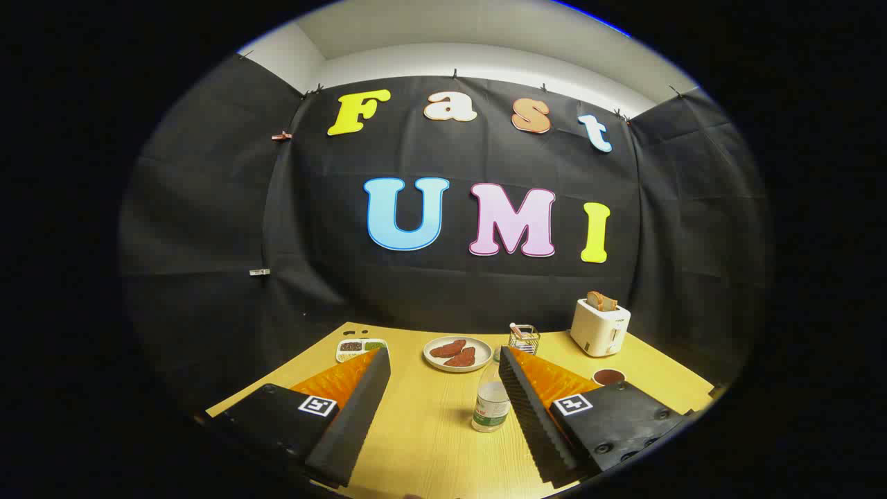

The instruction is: Take the bottle from table, then pour the juice into the cup, finally place the bottle on the coaster

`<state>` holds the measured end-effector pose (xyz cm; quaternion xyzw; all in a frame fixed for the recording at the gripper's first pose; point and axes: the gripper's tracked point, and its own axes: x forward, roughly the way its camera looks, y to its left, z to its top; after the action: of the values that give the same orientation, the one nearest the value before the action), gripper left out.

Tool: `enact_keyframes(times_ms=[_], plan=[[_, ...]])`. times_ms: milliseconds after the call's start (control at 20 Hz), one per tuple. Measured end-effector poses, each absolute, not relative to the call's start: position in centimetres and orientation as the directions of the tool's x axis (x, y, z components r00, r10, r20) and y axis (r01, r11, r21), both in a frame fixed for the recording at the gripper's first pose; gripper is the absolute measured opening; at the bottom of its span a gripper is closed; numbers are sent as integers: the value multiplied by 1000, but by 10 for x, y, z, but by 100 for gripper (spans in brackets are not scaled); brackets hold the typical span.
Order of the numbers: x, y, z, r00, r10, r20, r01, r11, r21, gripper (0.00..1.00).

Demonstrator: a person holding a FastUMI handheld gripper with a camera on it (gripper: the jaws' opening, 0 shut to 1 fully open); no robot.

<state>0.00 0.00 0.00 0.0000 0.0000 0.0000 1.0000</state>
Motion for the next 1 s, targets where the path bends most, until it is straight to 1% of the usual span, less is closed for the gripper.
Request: enact_keyframes(times_ms=[300,700,1000], plan=[[8,-13,-20,999,-36,-34,36,999,6,97],[20,-31,-32,997,-57,-48,56,998,-22,97],[31,-42,-47,994,-84,-68,84,996,-5,97]])
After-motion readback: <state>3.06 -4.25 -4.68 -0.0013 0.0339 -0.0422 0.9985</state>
